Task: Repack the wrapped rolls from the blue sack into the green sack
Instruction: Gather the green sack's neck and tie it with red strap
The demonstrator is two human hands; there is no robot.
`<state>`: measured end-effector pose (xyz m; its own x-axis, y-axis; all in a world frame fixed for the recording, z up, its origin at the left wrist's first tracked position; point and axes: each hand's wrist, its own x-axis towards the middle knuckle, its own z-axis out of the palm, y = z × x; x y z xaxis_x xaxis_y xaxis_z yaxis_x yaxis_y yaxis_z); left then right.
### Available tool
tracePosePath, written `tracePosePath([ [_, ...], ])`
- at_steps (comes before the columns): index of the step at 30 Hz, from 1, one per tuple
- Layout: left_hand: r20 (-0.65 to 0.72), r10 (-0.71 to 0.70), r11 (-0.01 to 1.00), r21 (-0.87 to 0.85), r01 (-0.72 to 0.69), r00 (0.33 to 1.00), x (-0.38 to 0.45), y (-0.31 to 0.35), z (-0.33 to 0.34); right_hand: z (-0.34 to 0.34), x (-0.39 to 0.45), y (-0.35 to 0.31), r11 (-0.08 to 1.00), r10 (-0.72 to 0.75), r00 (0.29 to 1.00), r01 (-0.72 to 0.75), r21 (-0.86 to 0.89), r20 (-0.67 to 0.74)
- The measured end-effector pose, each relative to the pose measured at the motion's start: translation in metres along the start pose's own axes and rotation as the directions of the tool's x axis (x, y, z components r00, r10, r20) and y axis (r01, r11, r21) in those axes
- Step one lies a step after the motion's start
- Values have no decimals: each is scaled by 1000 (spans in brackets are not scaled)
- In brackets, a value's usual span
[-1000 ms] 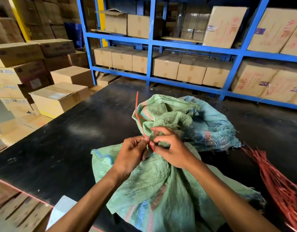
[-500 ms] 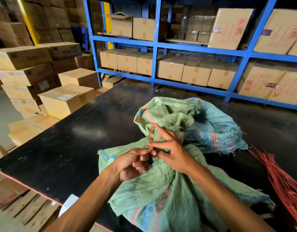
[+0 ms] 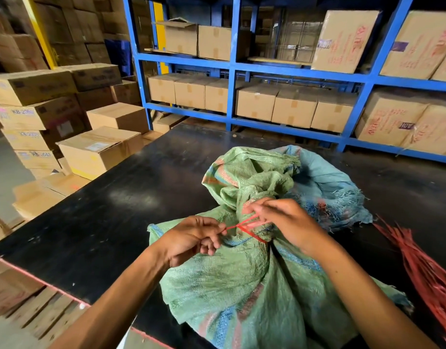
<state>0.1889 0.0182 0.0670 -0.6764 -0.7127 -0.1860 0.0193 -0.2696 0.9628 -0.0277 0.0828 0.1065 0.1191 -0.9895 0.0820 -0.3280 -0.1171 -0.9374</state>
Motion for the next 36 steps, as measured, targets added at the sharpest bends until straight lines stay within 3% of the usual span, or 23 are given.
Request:
tracePosePath([
  [2,14,38,998,51,-38,999,1,-1,0,-1,0,-4,980,-13,997,27,195,-71],
  [5,38,81,987,137,-85,996,3,-5,3,6,3,-9,842,44,995,10,539,-88],
  [9,67,87,947,305,-103,994,1,-8,-5,-9,1,1,803,220,958,-71,592,-184],
  [13,44,40,866,496,-57,998,1,-3,-22,-23,-8,10,699,442,836,-93,709,-326],
  [15,31,64,892,446,-71,998,6,-4,-20,-24,-7,13,697,452,804,-48,715,-387],
  [18,46,133,989,56,-135,990,8,-9,-6,-35,-13,3,778,340,841,-2,628,-420],
  [20,-4,199,962,-188,-196,980,10,-9,10,-39,-22,-14,871,201,913,-1,491,-355],
  [22,-47,254,927,-272,-257,966,15,-5,31,-31,-26,-40,949,75,969,2,315,-234],
  [24,-28,313,928,-203,-312,949,18,1,52,-18,-20,-64,990,-12,991,30,138,-130],
  [27,26,416,909,1,-416,909,15,2,67,-1,-2,-84,1000,-18,997,17,-23,-69],
  [31,-202,538,837,242,-491,818,8,-11,65,6,23,-83,993,-35,998,29,-116,-45],
  [34,-372,492,870,173,-461,787,6,-18,54,6,23,-66,974,-64,972,12,-225,-228],
  [36,-405,452,887,107,-450,795,2,-21,48,13,16,-42,975,-59,965,1,-221,-255],
])
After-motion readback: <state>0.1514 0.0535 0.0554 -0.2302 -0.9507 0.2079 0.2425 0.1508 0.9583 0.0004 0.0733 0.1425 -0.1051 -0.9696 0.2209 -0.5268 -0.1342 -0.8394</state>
